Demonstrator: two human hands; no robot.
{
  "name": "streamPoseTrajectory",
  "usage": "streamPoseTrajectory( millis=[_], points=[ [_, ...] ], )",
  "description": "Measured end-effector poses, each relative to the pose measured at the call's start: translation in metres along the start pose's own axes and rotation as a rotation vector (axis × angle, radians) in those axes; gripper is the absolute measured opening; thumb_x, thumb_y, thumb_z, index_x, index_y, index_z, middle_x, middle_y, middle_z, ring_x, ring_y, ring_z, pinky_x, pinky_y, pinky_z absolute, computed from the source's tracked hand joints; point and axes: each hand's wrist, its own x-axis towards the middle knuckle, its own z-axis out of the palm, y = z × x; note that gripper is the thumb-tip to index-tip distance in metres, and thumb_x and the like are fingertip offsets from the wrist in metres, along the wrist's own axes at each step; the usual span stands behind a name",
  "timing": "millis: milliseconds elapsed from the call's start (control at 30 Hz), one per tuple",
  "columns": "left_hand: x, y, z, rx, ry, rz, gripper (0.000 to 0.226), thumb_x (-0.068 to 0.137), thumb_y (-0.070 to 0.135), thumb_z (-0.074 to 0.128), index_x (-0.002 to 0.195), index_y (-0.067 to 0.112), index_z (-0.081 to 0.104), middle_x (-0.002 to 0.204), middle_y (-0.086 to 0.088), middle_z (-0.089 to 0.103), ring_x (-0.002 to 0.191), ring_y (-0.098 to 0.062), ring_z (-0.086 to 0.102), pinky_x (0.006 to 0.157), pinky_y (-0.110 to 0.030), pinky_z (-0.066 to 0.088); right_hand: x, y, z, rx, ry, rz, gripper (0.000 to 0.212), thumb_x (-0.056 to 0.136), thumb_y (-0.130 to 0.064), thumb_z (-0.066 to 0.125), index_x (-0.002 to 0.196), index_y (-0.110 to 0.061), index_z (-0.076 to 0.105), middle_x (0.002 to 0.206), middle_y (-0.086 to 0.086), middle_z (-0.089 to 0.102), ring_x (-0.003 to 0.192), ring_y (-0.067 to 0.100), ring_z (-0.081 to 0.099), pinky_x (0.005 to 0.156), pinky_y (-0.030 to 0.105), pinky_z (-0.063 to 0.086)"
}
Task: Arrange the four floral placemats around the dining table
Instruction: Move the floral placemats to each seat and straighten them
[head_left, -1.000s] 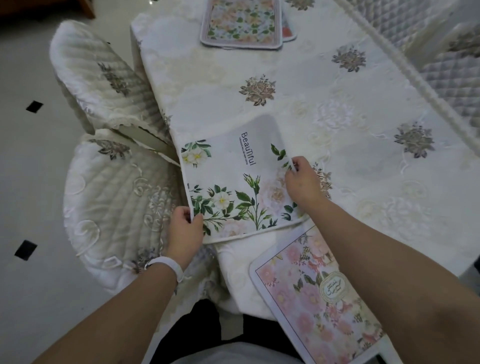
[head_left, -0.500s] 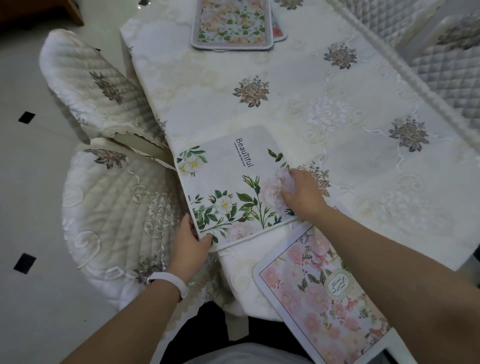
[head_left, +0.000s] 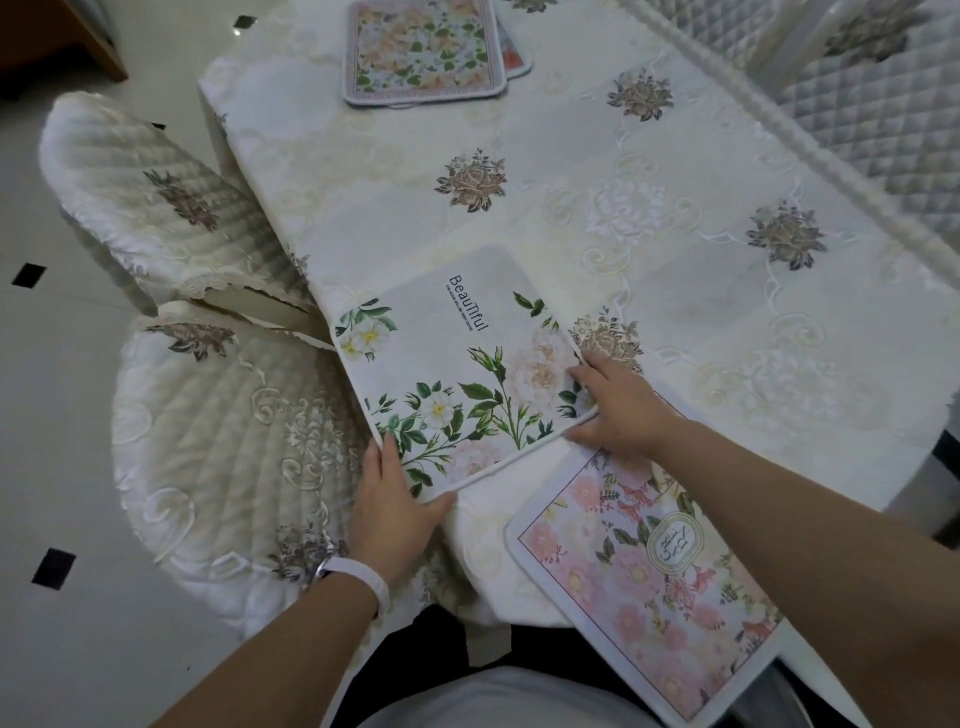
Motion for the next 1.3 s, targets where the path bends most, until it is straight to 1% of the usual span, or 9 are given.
streamPoseTrajectory(
  millis=[200, 500, 700, 767, 900, 1000, 1100, 1200, 1300],
  points=[
    [0.003, 0.002, 0.002, 0.013, 0.03, -0.005, 0.115, 0.07, 0.064, 0.071, 0.154, 0.023, 0.005, 0.162, -0.001, 0.009, 0.146, -0.024, 0.017, 0.114, -0.047, 0.03, 0.003, 0.004, -0.001, -0.006, 0.005, -0.009, 0.093, 0.069, -0.065, 0.068, 0.147, -0.029, 0.031, 0.162, 0.0, 0.015, 0.147, 0.024, 0.017, 0.116, 0.051, 0.022],
    [0.005, 0.001, 0.001, 0.063, 0.026, -0.005, 0.112, 0.069, 0.068, 0.069, 0.153, 0.022, 0.01, 0.161, -0.006, 0.013, 0.145, -0.029, 0.019, 0.112, -0.052, 0.032, 0.004, 0.001, -0.003, -0.045, -0.008, -0.013, 0.094, 0.072, -0.065, 0.064, 0.15, -0.029, 0.025, 0.163, 0.0, 0.012, 0.148, 0.023, 0.013, 0.118, 0.049, 0.018],
    [-0.001, 0.003, -0.004, 0.041, 0.01, 0.026, 0.103, 0.071, 0.064, 0.07, 0.151, 0.025, 0.018, 0.161, -0.004, 0.003, 0.146, -0.029, 0.007, 0.117, -0.05, 0.019, -0.014, -0.003, 0.001, 0.019, 0.04, 0.022, 0.076, 0.081, -0.057, 0.062, 0.145, -0.025, 0.034, 0.16, 0.005, 0.02, 0.145, 0.026, 0.021, 0.116, 0.047, 0.027],
    [-0.005, 0.004, -0.006, 0.027, 0.027, 0.082, 0.095, 0.073, 0.059, 0.072, 0.149, 0.023, 0.026, 0.161, -0.003, 0.004, 0.146, -0.028, 0.008, 0.117, -0.05, 0.021, -0.027, -0.004, 0.002, 0.032, 0.06, 0.045, 0.067, 0.085, -0.051, 0.059, 0.142, -0.021, 0.041, 0.157, 0.007, 0.025, 0.142, 0.027, 0.029, 0.113, 0.043, 0.032],
    [-0.009, 0.014, -0.009, 0.103, 0.056, 0.372, 0.071, 0.08, 0.046, 0.072, 0.14, 0.018, 0.045, 0.157, -0.006, 0.022, 0.144, -0.025, 0.019, 0.115, -0.048, 0.027, -0.056, -0.007, 0.004, 0.096, 0.073, 0.089, 0.058, 0.091, -0.04, 0.058, 0.141, -0.014, 0.045, 0.152, 0.011, 0.034, 0.137, 0.029, 0.035, 0.11, 0.042, 0.034],
    [-0.01, 0.038, -0.005, 0.042, -0.062, 0.473, 0.07, 0.083, 0.039, 0.07, 0.142, 0.018, 0.04, 0.153, -0.002, 0.03, 0.141, -0.02, 0.028, 0.114, -0.043, 0.031, -0.076, -0.006, 0.007, 0.17, 0.099, 0.172, 0.056, 0.092, -0.039, 0.058, 0.141, -0.013, 0.046, 0.149, 0.01, 0.037, 0.135, 0.026, 0.037, 0.109, 0.04, 0.034],
    [-0.012, 0.064, 0.0, -0.016, -0.166, 0.529, 0.072, 0.084, 0.04, 0.068, 0.145, 0.025, 0.032, 0.146, 0.005, 0.036, 0.133, -0.015, 0.036, 0.111, -0.041, 0.036, -0.102, -0.005, 0.006, 0.328, 0.156, 0.288, 0.05, 0.095, -0.04, 0.054, 0.137, -0.014, 0.049, 0.14, 0.007, 0.045, 0.122, 0.022, 0.047, 0.101, 0.036, 0.04],
    [-0.014, 0.084, 0.011, 0.017, -0.253, 0.615, 0.067, 0.087, 0.043, 0.064, 0.144, 0.024, 0.034, 0.144, 0.005, 0.039, 0.13, -0.015, 0.04, 0.108, -0.038, 0.038, -0.134, -0.003, 0.009, 0.454, 0.25, 0.425, 0.047, 0.096, -0.043, 0.054, 0.133, -0.014, 0.052, 0.133, 0.005, 0.05, 0.111, 0.019, 0.053, 0.09, 0.03, 0.044],
    [-0.015, 0.094, 0.022, 0.02, -0.335, 0.66, 0.063, 0.089, 0.043, 0.061, 0.143, 0.022, 0.036, 0.142, 0.003, 0.04, 0.129, -0.015, 0.042, 0.105, -0.036, 0.04, -0.168, -0.002, 0.017, 0.538, 0.337, 0.569, 0.044, 0.094, -0.039, 0.058, 0.13, -0.014, 0.055, 0.133, 0.005, 0.052, 0.104, 0.014, 0.051, 0.091, 0.029, 0.042]
  ],
)
